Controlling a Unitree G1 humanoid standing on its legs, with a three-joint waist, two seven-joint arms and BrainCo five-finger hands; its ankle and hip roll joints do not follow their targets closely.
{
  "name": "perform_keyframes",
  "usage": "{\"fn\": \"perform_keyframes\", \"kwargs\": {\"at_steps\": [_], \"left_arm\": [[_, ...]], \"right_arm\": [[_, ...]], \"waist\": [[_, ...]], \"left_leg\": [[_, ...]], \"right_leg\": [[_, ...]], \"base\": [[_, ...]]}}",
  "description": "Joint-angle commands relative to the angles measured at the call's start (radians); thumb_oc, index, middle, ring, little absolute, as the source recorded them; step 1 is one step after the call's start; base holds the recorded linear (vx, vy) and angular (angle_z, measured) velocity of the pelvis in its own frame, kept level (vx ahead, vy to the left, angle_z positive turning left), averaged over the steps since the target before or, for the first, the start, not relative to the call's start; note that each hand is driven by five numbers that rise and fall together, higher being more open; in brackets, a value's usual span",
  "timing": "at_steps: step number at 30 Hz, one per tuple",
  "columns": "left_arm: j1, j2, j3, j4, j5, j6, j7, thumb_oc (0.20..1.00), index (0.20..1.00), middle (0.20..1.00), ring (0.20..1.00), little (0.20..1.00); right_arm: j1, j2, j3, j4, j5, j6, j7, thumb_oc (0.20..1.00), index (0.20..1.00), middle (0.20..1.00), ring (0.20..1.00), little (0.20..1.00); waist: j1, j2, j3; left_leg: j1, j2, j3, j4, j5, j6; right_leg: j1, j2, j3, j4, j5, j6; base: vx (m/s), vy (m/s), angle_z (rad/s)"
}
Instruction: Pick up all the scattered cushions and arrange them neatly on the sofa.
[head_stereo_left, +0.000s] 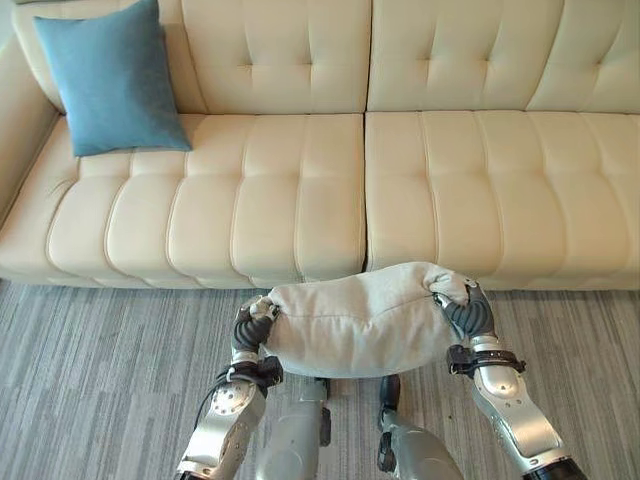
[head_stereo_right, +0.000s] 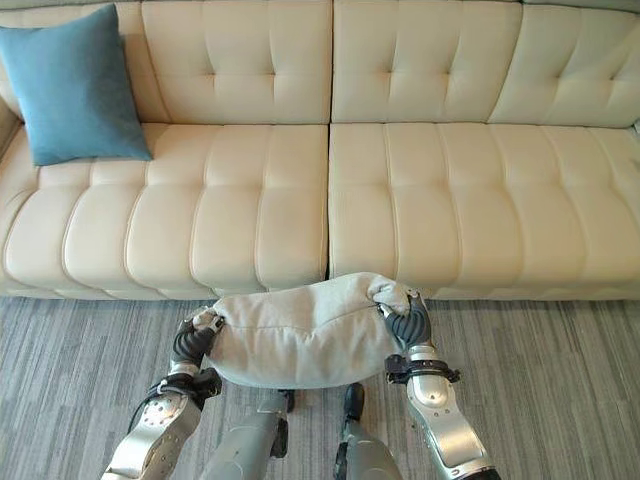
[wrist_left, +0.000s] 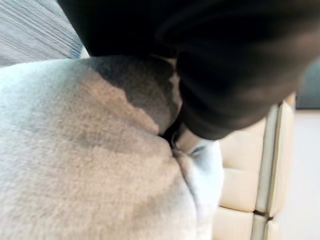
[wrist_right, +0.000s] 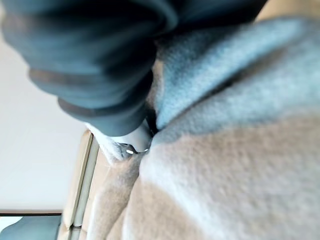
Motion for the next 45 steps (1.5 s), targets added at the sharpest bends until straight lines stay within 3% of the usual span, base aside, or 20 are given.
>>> {"fn": "perform_keyframes", "kwargs": {"at_steps": [1, 2, 5, 6, 8, 11, 13, 18, 20, 21, 23, 27, 29, 30, 31, 32, 34, 37, 41, 45], "left_arm": [[-0.044, 0.012, -0.003, -0.098, 0.052, -0.081, -0.01, 0.2, 0.2, 0.2, 0.2, 0.2], [-0.052, 0.017, -0.008, -0.098, 0.05, -0.08, -0.002, 0.2, 0.2, 0.2, 0.2, 0.2], [-0.066, 0.016, -0.018, -0.093, 0.056, -0.074, -0.001, 0.2, 0.2, 0.2, 0.2, 0.2], [-0.083, 0.014, -0.026, -0.09, 0.059, -0.078, -0.003, 0.2, 0.2, 0.2, 0.2, 0.2], [-0.085, 0.017, -0.022, -0.095, 0.068, -0.08, -0.015, 0.2, 0.2, 0.2, 0.2, 0.2], [-0.086, 0.011, -0.015, -0.088, 0.078, -0.077, -0.021, 0.2, 0.2, 0.2, 0.2, 0.2], [-0.082, 0.009, 0.004, -0.077, 0.095, -0.074, -0.027, 0.2, 0.2, 0.2, 0.2, 0.2], [-0.065, -0.003, 0.018, -0.075, 0.117, -0.074, -0.047, 0.2, 0.2, 0.2, 0.2, 0.2], [-0.056, -0.022, 0.02, -0.077, 0.108, -0.081, -0.04, 0.2, 0.2, 0.2, 0.2, 0.2], [-0.051, -0.028, 0.019, -0.081, 0.102, -0.084, -0.042, 0.2, 0.2, 0.2, 0.2, 0.2], [-0.051, -0.038, 0.022, -0.103, 0.068, -0.102, -0.04, 0.2, 0.2, 0.2, 0.2, 0.2], [-0.065, -0.04, 0.025, -0.116, 0.059, -0.104, -0.029, 0.2, 0.2, 0.2, 0.2, 0.2], [-0.079, -0.049, 0.024, -0.118, 0.05, -0.102, -0.017, 0.2, 0.2, 0.2, 0.2, 0.2], [-0.078, -0.05, 0.017, -0.119, 0.048, -0.098, -0.011, 0.2, 0.2, 0.2, 0.2, 0.2], [-0.078, -0.05, 0.017, -0.119, 0.048, -0.098, -0.011, 0.2, 0.2, 0.2, 0.2, 0.2], [-0.07, -0.053, 0.014, -0.122, 0.054, -0.092, -0.008, 0.2, 0.2, 0.2, 0.2, 0.2], [-0.064, -0.055, 0.012, -0.124, 0.055, -0.089, -0.008, 0.2, 0.2, 0.2, 0.2, 0.2], [-0.059, -0.06, 0.008, -0.121, 0.06, -0.08, -0.009, 0.2, 0.2, 0.2, 0.2, 0.2], [-0.057, -0.065, -0.016, -0.117, 0.051, -0.084, -0.007, 0.2, 0.2, 0.2, 0.2, 0.2], [-0.125, -0.049, -0.039, -0.103, 0.064, -0.078, 0.016, 0.2, 0.2, 0.2, 0.2, 0.2]], "right_arm": [[-0.12, 0.027, 0.039, -0.093, -0.052, -0.094, 0.017, 0.2, 0.2, 0.2, 0.2, 0.2], [-0.136, 0.036, 0.048, -0.081, -0.055, -0.088, 0.017, 0.2, 0.2, 0.2, 0.2, 0.2], [-0.135, 0.045, 0.048, -0.07, -0.057, -0.078, 0.014, 0.2, 0.2, 0.2, 0.2, 0.2], [-0.137, 0.046, 0.041, -0.069, -0.053, -0.08, 0.01, 0.2, 0.2, 0.2, 0.2, 0.2], [-0.138, 0.049, 0.03, -0.066, -0.038, -0.083, 0.008, 0.2, 0.2, 0.2, 0.2, 0.2], [-0.136, 0.056, 0.022, -0.065, -0.027, -0.086, 0.005, 0.2, 0.2, 0.2, 0.2, 0.2], [-0.122, 0.06, 0.012, -0.065, -0.024, -0.085, 0.004, 0.2, 0.2, 0.2, 0.2, 0.2], [-0.09, 0.054, 0.007, -0.069, -0.026, -0.089, 0.022, 0.2, 0.2, 0.2, 0.2, 0.2], [-0.086, 0.051, 0.009, -0.071, -0.021, -0.096, 0.03, 0.2, 0.2, 0.2, 0.2, 0.2], [-0.09, 0.045, 0.011, -0.073, -0.016, -0.104, 0.036, 0.2, 0.2, 0.2, 0.2, 0.2], [-0.126, 0.021, 0.024, -0.105, 0.008, -0.124, 0.04, 0.2, 0.2, 0.2, 0.2, 0.2], [-0.169, 0.0, 0.038, -0.12, -0.008, -0.116, 0.038, 0.2, 0.2, 0.2, 0.2, 0.2], [-0.195, 0.003, 0.051, -0.121, -0.014, -0.107, 0.022, 0.2, 0.2, 0.2, 0.2, 0.2], [-0.199, 0.009, 0.064, -0.123, -0.016, -0.106, 0.017, 0.2, 0.2, 0.2, 0.2, 0.2], [-0.2, 0.01, 0.064, -0.123, -0.016, -0.106, 0.017, 0.2, 0.2, 0.2, 0.2, 0.2], [-0.194, 0.012, 0.076, -0.128, -0.019, -0.1, 0.018, 0.2, 0.2, 0.2, 0.2, 0.2], [-0.189, 0.008, 0.077, -0.132, -0.025, -0.094, 0.019, 0.2, 0.2, 0.2, 0.2, 0.2], [-0.182, 0.005, 0.073, -0.14, -0.042, -0.083, 0.013, 0.2, 0.2, 0.2, 0.2, 0.2], [-0.195, 0.015, 0.069, -0.149, -0.066, -0.077, 0.0, 0.2, 0.2, 0.2, 0.2, 0.2], [-0.298, 0.031, 0.062, -0.13, -0.091, -0.052, -0.056, 0.2, 0.2, 0.2, 0.2, 0.2]], "waist": [[0.002, -0.047, -0.066], [-0.009, -0.041, -0.047], [-0.021, -0.025, -0.028], [-0.029, -0.006, -0.014], [-0.033, 0.007, -0.008], [-0.035, 0.011, -0.003], [-0.039, -0.005, -0.017], [-0.041, -0.011, -0.052], [-0.052, -0.006, -0.076], [-0.053, 0.002, -0.084], [-0.035, 0.006, -0.074], [-0.026, 0.003, -0.062], [-0.019, -0.014, -0.054], [-0.018, -0.021, -0.055], [-0.019, -0.023, -0.056], [-0.018, -0.015, -0.062], [-0.021, -0.011, -0.064], [-0.031, 0.001, -0.065], [-0.035, 0.012, -0.096], [-0.034, -0.008, -0.134]], "left_leg": [[0.062, -0.02, 0.012, -0.019, 0.011, 0.103], [0.116, -0.037, 0.031, -0.027, -0.017, 0.133], [0.161, -0.035, 0.035, -0.046, -0.033, 0.14], [0.191, -0.024, 0.037, -0.056, -0.038, 0.134], [0.215, -0.014, 0.048, -0.062, -0.048, 0.127], [0.246, -0.009, 0.051, -0.065, -0.066, 0.113], [0.288, -0.013, 0.065, -0.076, -0.09, 0.095], [0.345, -0.011, 0.053, -0.053, -0.151, 0.082], [0.352, 0.005, 0.043, 0.014, -0.182, 0.069], [0.348, 0.02, 0.036, 0.096, -0.164, 0.048], [0.226, 0.04, 0.021, 0.428, -0.048, -0.011], [0.144, 0.053, 0.013, 0.573, -0.011, -0.027], [0.09, 0.052, 0.034, 0.481, -0.073, 0.011], [0.087, 0.043, 0.027, 0.308, -0.105, 0.033], [0.089, 0.04, 0.027, 0.302, -0.1, 0.034], [0.1, 0.051, -0.006, 0.125, -0.034, 0.022], [0.117, 0.058, -0.015, 0.046, 0.017, 0.009], [0.123, 0.071, 0.006, -0.029, 0.077, -0.017], [0.177, 0.065, 0.022, -0.076, 0.05, -0.012], [0.236, 0.048, 0.053, -0.076, -0.006, 0.022]], "right_leg": [[0.137, 0.018, -0.026, 0.141, -0.015, 0.08], [0.063, -0.032, -0.038, 0.308, 0.102, 0.1], [-0.014, -0.03, -0.014, 0.392, 0.093, 0.086], [-0.078, 0.002, -0.007, 0.345, 0.045, 0.071], [-0.09, 0.01, -0.025, 0.212, 0.033, 0.068], [-0.082, 0.054, -0.004, -0.032, 0.091, 0.084], [-0.089, 0.084, 0.017, -0.305, 0.204, 0.118], [-0.062, 0.081, -0.018, -0.324, 0.219, 0.115], [-0.015, 0.095, -0.023, -0.324, 0.217, 0.095], [0.024, 0.105, -0.03, -0.324, 0.207, 0.08], [0.116, 0.12, -0.05, -0.324, 0.141, 0.026], [0.168, 0.127, -0.07, -0.324, 0.099, -0.005], [0.202, 0.113, -0.076, -0.324, 0.083, -0.005], [0.206, 0.109, -0.077, -0.324, 0.077, 0.002], [0.205, 0.107, -0.077, -0.324, 0.077, 0.002], [0.218, 0.115, -0.078, -0.324, 0.067, 0.002], [0.229, 0.117, -0.083, -0.324, 0.059, -0.001], [0.258, 0.121, -0.091, -0.324, 0.038, -0.003], [0.281, 0.112, -0.091, -0.324, 0.025, 0.011], [0.309, 0.078, -0.074, -0.324, 0.027, 0.038]], "base": [[0.27, 0.298, -0.08], [0.13, 0.167, -0.27], [0.21, 0.158, -0.24], [0.19, 0.041, -0.19], [0.23, 0.009, -0.2], [0.16, -0.046, -0.07], [0.37, -0.137, -0.15], [0.43, -0.153, 0.1], [0.44, -0.186, 0.12], [0.44, -0.245, 0.04], [0.5, -0.326, 0.3], [0.24, -0.176, 0.03], [0.27, -0.114, 0.17], [0.28, -0.087, 0.2], [0.29, -0.01, 0.15], [0.15, 0.011, 0.08], [0.18, 0.03, -0.01], [0.21, 0.086, 0.2], [0.22, 0.167, 0.02], [0.23, 0.231, 0.01]]}}
